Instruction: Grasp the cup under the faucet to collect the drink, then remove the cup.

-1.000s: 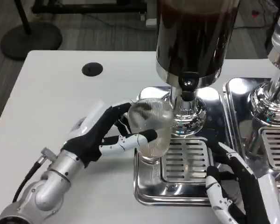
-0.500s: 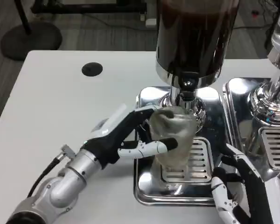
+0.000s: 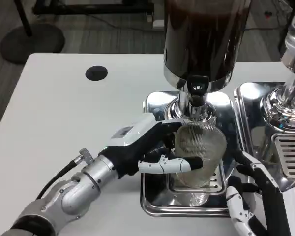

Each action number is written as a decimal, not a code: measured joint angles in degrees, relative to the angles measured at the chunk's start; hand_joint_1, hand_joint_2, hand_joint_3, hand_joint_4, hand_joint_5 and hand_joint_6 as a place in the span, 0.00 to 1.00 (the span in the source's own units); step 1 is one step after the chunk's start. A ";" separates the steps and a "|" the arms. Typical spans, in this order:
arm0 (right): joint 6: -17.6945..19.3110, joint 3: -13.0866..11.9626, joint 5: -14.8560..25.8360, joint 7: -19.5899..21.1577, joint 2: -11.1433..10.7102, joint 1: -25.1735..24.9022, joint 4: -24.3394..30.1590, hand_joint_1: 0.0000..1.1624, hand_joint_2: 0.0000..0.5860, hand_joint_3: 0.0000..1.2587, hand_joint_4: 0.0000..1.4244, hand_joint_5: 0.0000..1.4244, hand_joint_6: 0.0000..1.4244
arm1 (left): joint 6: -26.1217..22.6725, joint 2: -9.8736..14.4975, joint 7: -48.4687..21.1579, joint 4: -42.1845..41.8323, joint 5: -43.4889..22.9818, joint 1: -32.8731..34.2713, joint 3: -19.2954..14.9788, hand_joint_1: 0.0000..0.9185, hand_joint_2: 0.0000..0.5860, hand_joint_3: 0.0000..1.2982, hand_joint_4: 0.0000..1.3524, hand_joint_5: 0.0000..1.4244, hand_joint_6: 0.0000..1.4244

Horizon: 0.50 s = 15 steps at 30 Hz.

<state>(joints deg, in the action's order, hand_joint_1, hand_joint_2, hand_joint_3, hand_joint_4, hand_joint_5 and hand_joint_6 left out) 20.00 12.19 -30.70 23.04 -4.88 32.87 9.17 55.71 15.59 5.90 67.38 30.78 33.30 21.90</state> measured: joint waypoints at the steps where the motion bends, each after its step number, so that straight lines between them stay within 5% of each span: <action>1: 0.00 0.00 0.00 0.00 0.01 0.01 0.00 0.32 0.83 0.21 0.15 0.18 0.30 | 0.00 0.19 0.21 -0.21 0.51 0.00 0.06 0.16 0.34 0.24 0.24 0.35 0.36; 11: 0.03 0.00 0.37 0.00 0.15 -0.46 -0.01 0.32 0.83 0.22 0.15 0.18 0.30 | 0.17 2.18 2.64 -0.72 1.53 0.03 0.98 0.12 0.29 0.23 0.19 0.30 0.30; 15: 0.04 0.00 0.49 0.00 0.14 -0.73 -0.01 0.32 0.83 0.22 0.15 0.18 0.30 | 0.17 2.48 3.11 -1.07 1.53 0.08 1.00 0.05 0.18 0.17 0.09 0.19 0.18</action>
<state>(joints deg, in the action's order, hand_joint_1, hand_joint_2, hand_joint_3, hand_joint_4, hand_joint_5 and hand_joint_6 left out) 20.04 12.19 -30.21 23.04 -4.74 32.14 9.16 55.89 18.07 9.01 66.31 32.30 33.38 22.90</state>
